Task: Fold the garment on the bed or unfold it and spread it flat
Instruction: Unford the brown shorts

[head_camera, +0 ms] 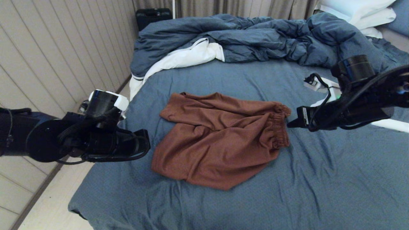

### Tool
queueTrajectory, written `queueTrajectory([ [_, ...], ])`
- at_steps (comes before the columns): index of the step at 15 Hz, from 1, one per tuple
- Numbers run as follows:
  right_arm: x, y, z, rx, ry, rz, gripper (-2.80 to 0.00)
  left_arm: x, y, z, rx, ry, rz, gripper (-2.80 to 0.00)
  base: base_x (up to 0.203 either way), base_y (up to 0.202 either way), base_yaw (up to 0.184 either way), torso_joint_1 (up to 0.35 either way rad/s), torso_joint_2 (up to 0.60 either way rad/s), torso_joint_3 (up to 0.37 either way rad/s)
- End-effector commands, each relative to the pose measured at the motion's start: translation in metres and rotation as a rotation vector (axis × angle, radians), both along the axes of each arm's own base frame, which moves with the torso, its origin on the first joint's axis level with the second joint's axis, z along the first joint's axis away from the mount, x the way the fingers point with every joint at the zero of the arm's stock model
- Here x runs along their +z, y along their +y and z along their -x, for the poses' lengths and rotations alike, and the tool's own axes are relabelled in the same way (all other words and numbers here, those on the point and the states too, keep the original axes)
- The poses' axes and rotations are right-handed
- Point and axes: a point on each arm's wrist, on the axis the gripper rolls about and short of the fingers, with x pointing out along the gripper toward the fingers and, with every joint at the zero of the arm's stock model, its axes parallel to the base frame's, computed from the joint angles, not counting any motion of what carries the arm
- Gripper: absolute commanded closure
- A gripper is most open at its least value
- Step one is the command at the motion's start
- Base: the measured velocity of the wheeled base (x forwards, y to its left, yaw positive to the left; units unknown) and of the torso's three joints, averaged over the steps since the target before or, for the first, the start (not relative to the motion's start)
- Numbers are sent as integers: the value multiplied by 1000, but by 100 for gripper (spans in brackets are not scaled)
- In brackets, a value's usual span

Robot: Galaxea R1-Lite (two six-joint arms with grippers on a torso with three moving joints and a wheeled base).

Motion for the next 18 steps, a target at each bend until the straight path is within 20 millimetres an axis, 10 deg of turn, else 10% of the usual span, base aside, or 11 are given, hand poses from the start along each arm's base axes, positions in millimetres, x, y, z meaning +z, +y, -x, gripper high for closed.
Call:
queueTrajectory([
  [1,-6,-5,14,-6,29,-3,0,5,6,14,21,-27,45,0,0,0,0,0,0,0],
  [7,-51,-24,2,18,11,8,0,-14,9,20,32,-52,54,0,0,0,0,0,0,0],
  [18,-65,-22,-4,19,-26,-3,0,-16,12,26,36,-47,56,0,0,0,0,0,0,0],
])
